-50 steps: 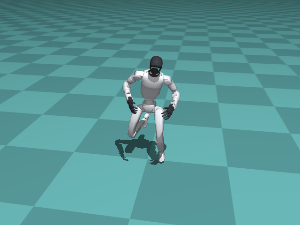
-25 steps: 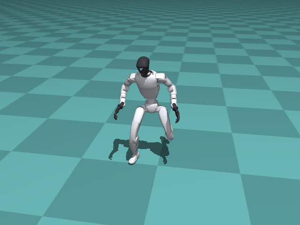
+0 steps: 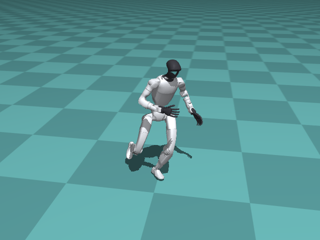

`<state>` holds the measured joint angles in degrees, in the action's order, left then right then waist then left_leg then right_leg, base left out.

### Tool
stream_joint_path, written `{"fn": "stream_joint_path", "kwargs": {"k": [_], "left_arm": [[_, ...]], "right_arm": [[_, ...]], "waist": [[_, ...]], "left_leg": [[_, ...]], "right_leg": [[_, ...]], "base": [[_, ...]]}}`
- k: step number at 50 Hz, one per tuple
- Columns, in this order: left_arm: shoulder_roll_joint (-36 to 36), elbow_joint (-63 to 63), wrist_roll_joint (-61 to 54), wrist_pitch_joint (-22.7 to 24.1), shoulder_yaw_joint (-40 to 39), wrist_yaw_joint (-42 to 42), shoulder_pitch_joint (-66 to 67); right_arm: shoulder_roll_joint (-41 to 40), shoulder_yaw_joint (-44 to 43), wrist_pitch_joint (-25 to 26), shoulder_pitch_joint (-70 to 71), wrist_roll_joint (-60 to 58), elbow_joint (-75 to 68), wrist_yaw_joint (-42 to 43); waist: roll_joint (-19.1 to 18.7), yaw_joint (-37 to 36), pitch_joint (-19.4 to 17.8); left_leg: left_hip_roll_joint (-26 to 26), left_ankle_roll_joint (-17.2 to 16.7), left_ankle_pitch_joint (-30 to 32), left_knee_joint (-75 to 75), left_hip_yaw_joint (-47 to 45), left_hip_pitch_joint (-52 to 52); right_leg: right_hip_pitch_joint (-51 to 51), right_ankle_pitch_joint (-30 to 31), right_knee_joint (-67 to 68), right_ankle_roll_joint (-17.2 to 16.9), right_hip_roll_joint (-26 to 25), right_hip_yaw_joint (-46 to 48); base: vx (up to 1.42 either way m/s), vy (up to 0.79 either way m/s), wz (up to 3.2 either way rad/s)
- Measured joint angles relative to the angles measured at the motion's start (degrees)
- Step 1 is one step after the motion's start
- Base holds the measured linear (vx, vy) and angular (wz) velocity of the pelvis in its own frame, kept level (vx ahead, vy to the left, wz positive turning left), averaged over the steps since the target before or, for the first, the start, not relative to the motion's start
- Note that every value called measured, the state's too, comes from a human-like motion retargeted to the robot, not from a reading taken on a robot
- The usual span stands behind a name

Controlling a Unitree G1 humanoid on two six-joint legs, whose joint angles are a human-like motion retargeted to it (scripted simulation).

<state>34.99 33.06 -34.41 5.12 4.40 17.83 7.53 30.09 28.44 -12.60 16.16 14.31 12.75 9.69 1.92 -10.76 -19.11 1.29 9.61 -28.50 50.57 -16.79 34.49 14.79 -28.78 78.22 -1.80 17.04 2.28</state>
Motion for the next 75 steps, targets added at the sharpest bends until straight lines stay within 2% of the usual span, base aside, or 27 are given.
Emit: {"fn": "stream_joint_path", "kwargs": {"k": [2,5,9,11,13,16,18,22,26,29,32,35,37,40,42,44,47,50,51,55,58,61,63,65,68,71,75], "left_arm": [[-2.0,-19.1,0.2,1.1,2.6,-7.6,-1.6],[1.9,-44.0,10.9,2.7,5.0,-15.1,-7.0],[-3.7,-62.8,-2.1,4.3,5.2,-18.0,-8.4],[-6.2,-67.7,-7.0,6.1,5.6,-18.1,-8.5],[-6.9,-70.7,-12.1,8.2,6.7,-16.1,-10.8],[-3.4,-68.7,-3.8,7.3,2.8,-18.0,-14.4],[-4.7,-63.3,-2.6,7.2,0.2,-15.8,-13.3],[-13.5,-40.2,-10.5,8.0,-0.2,-2.7,-2.6],[-9.9,-21.2,-11.3,6.1,3.1,-0.1,12.1],[-0.2,-22.0,-9.3,4.8,1.4,-3.7,24.6],[8.0,-27.1,-5.2,3.7,-5.8,-9.8,36.0],[8.1,-28.8,-1.6,4.0,-13.5,-12.7,42.2],[4.8,-30.4,-0.3,4.1,-17.9,-11.8,42.8],[-1.2,-33.4,0.8,4.3,-20.7,-9.6,39.2],[-4.7,-35.0,3.8,4.9,-21.0,-5.7,34.4],[-6.5,-36.0,7.4,5.6,-19.9,-1.8,26.9],[-6.3,-36.2,10.9,5.6,-15.6,1.6,9.6],[-5.1,-37.2,8.9,5.8,-6.2,3.4,-15.1],[-4.1,-39.5,8.0,6.7,-2.9,4.0,-22.9],[2.5,-48.5,9.8,10.1,6.3,5.8,-55.2],[9.2,-52.4,12.6,12.8,11.1,9.9,-72.1],[16.8,-54.2,15.8,16.1,17.2,14.9,-80.1],[18.8,-55.6,13.2,17.7,19.4,14.2,-80.1],[17.4,-58.3,5.0,18.4,17.9,8.7,-73.8],[12.8,-61.8,-7.8,15.1,12.5,-3.5,-54.4],[8.5,-55.7,-11.7,9.3,11.7,-6.7,-34.1],[5.3,-35.5,13.4,1.9,3.2,-7.9,-4.1]], "right_arm": [[5.3,-3.8,-1.1,-5.9,3.6,5.5,-2.6],[11.4,-8.4,-0.8,-13.1,4.9,9.0,-6.6],[14.3,-16.7,0.4,-29.4,2.4,9.4,-9.1],[14.8,-22.3,0.7,-38.1,1.5,10.1,-9.5],[14.9,-27.9,1.1,-45.8,3.2,10.8,-9.5],[15.3,-33.7,0.8,-53.8,7.5,9.9,-11.0],[16.7,-32.6,0.8,-53.7,8.0,6.3,-10.2],[21.8,-21.7,1.8,-39.4,5.6,-4.0,-4.5],[22.1,-16.1,0.7,-16.6,5.3,-0.3,-1.9],[18.5,-17.0,-0.7,-3.2,7.6,8.6,1.7],[20.0,-17.7,-1.6,5.2,6.3,18.1,2.7],[24.8,-13.9,-2.1,11.8,3.8,27.2,2.4],[26.2,-8.8,-2.4,15.8,3.9,32.7,2.2],[23.4,-4.5,-1.7,18.7,5.1,35.3,-0.6],[18.3,-7.4,0.2,16.0,-1.4,33.5,1.0],[11.7,-12.0,1.8,10.6,-10.8,29.5,5.4],[0.6,-17.6,2.7,-1.1,-12.6,17.6,11.2],[-6.6,-16.3,5.6,-10.3,-7.1,-2.6,14.4],[-5.1,-14.4,5.4,-13.6,-4.9,-5.6,13.4],[16.0,-13.9,-1.2,-29.8,-5.0,-0.1,3.3],[31.7,-21.5,-2.7,-45.4,-0.7,5.9,-3.0],[36.8,-32.9,-3.0,-60.8,-0.8,4.9,-8.4],[33.9,-40.4,-1.3,-69.5,0.5,3.2,-11.3],[28.1,-41.8,1.7,-73.0,7.0,0.8,-11.5],[19.6,-30.6,6.2,-65.1,21.1,-9.5,-6.2],[14.2,-18.3,7.7,-51.0,23.4,-22.2,1.9],[11.4,-8.7,5.0,-22.8,17.0,-20.6,6.4]], "waist": [[-3.4,5.9,-0.3],[-4.4,11.5,-0.1],[-7.8,16.6,1.3],[-8.8,20.5,1.6],[-8.8,25.0,1.4],[-7.7,28.2,2.0],[-7.9,26.9,1.3],[-11.1,21.6,-1.8],[-9.8,14.9,2.1],[-5.6,6.2,8.0],[0.8,-3.2,13.6],[7.0,-10.7,14.7],[8.2,-13.3,12.9],[7.7,-13.0,10.6],[5.7,-11.0,8.7],[4.8,-8.3,6.6],[4.1,-2.7,3.1],[2.3,3.9,0.7],[1.3,7.0,0.4],[-6.9,21.5,0.7],[-13.2,33.4,2.6],[-14.6,42.1,4.3],[-13.0,43.7,5.5],[-10.3,41.3,6.1],[-6.6,34.6,6.6],[-7.1,26.7,6.1],[-4.1,15.9,6.7]], "left_leg": [[2.6,-3.6,2.7,-2.9,6.6,-2.2],[7.4,-6.0,9.7,-19.7,16.8,-10.4],[8.6,-8.9,19.9,-38.9,29.9,-21.8],[9.7,-8.9,18.8,-40.5,30.6,-24.2],[11.1,-6.5,12.1,-31.5,24.3,-22.4],[7.9,1.4,-1.5,-1.3,11.9,-12.4],[4.8,4.9,-6.1,17.5,11.0,-6.4],[1.4,3.0,-11.6,38.9,15.0,-1.6],[-7.2,3.6,-13.5,45.7,8.4,3.1],[-12.1,3.1,-11.8,41.5,2.1,6.9],[-14.0,1.6,-9.2,29.6,-5.0,7.9],[-13.3,-0.3,-5.5,11.9,-11.4,5.3],[-13.4,-1.4,-4.2,-0.5,-14.3,1.4],[-11.1,-7.3,-0.3,-20.2,-16.9,-5.2],[-9.8,-9.1,1.1,-25.6,-15.4,-9.2],[-7.1,-7.4,-3.1,-24.0,-11.3,-10.3],[-2.7,-0.4,-13.9,-12.0,-2.5,-7.9],[0.3,3.0,-19.5,-6.7,5.9,-9.4],[0.5,2.3,-19.6,-8.3,8.2,-12.1],[-2.8,-3.3,-13.7,-21.9,16.7,-24.2],[-7.8,-8.8,0.7,-34.0,19.7,-31.2],[-9.6,-14.8,18.8,-42.1,20.0,-37.4],[-8.7,-17.1,26.6,-44.8,18.7,-42.7],[-6.7,-15.6,26.6,-41.5,16.0,-47.2],[-4.4,-9.5,14.7,-11.6,13.1,-39.8],[-5.2,-5.5,3.1,25.4,15.1,-22.0],[-6.9,-1.6,-4.6,57.7,12.2,2.6]], "right_leg": [[2.7,1.2,-8.2,0.2,-2.8,0.6],[6.8,8.1,-28.0,-1.6,-6.9,-4.8],[5.2,20.7,-56.8,-2.9,-10.6,-14.5],[3.1,22.1,-65.7,-5.6,-9.7,-18.2],[0.5,20.3,-71.5,-8.9,-5.7,-18.0],[-2.2,15.3,-72.1,-11.0,2.5,-6.0],[-1.2,11.0,-65.7,-10.9,4.3,0.6],[3.4,-0.4,-45.4,-10.2,3.3,5.9],[1.7,-3.1,-40.6,-6.2,6.5,12.0],[-3.7,4.6,-48.2,-3.4,8.2,16.6],[-10.5,21.2,-59.8,-3.4,10.6,19.7],[-15.6,37.2,-68.1,-6.5,12.8,19.5],[-18.3,38.3,-67.9,-7.2,11.0,13.6],[-18.0,31.5,-56.9,-6.5,5.6,3.4],[-15.8,25.6,-41.5,-5.0,2.8,1.8],[-11.7,19.5,-24.0,-2.5,3.7,3.2],[-3.8,9.3,-0.1,1.9,6.5,3.7],[6.4,4.8,14.1,3.0,3.6,0.1],[9.2,4.0,15.2,2.9,2.4,-0.6],[17.7,4.4,7.6,2.3,-1.6,3.2],[19.0,9.0,-14.0,-0.9,-4.7,9.5],[13.2,14.8,-44.0,-4.8,-5.2,17.0],[8.0,15.5,-60.5,-8.2,-5.1,19.1],[3.4,14.3,-69.6,-10.9,-4.6,17.7],[-1.1,13.7,-69.2,-9.0,-2.0,16.2],[0.6,5.0,-55.7,-5.1,-1.4,15.8],[5.0,-8.8,-38.5,-3.1,-0.3,13.1]], "base": [[0.43,0.00,3.09],[0.33,-0.07,2.59],[0.35,-0.11,2.83],[0.31,-0.14,4.06],[0.23,-0.19,4.80],[0.11,-0.30,4.28],[0.04,-0.32,2.34],[0.13,-0.19,1.15],[0.29,0.02,1.54],[0.47,0.29,1.58],[0.60,0.51,1.47],[0.66,0.59,1.38],[0.69,0.57,1.52],[0.70,0.55,1.92],[0.78,0.53,2.27],[0.77,0.45,2.72],[0.77,0.29,3.02],[0.86,0.14,2.46],[0.97,0.11,2.01],[1.11,0.04,1.90],[1.22,-0.20,1.84],[1.29,-0.43,1.66],[1.33,-0.56,1.05],[1.31,-0.60,0.13],[1.20,-0.56,-0.41],[1.06,-0.44,-0.17],[1.10,-0.39,-0.54]]}}
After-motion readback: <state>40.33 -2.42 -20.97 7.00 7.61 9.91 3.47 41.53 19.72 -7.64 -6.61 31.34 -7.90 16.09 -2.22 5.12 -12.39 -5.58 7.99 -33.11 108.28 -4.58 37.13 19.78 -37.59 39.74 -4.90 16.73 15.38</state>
